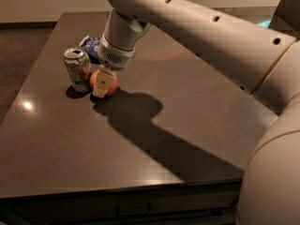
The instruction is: Move apple near 7up can
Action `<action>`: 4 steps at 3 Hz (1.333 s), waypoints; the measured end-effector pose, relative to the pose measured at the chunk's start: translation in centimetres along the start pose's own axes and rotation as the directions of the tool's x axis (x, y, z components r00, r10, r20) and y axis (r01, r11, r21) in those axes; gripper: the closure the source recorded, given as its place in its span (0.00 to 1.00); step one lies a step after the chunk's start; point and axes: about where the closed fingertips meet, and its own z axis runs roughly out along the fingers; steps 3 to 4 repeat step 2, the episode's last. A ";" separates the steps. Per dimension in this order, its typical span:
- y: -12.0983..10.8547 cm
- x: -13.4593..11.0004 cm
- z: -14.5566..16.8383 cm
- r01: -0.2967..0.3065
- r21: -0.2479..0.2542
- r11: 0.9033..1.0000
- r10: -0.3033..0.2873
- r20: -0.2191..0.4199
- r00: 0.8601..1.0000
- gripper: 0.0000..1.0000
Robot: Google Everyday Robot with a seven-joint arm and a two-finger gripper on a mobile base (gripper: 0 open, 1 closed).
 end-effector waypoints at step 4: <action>0.1 0.0 0.2 0.002 -0.003 1.000 -0.002 -0.001 1.000 0.00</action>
Offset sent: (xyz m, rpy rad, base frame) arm -0.0005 0.0008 -0.0010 -0.0009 0.0015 0.0018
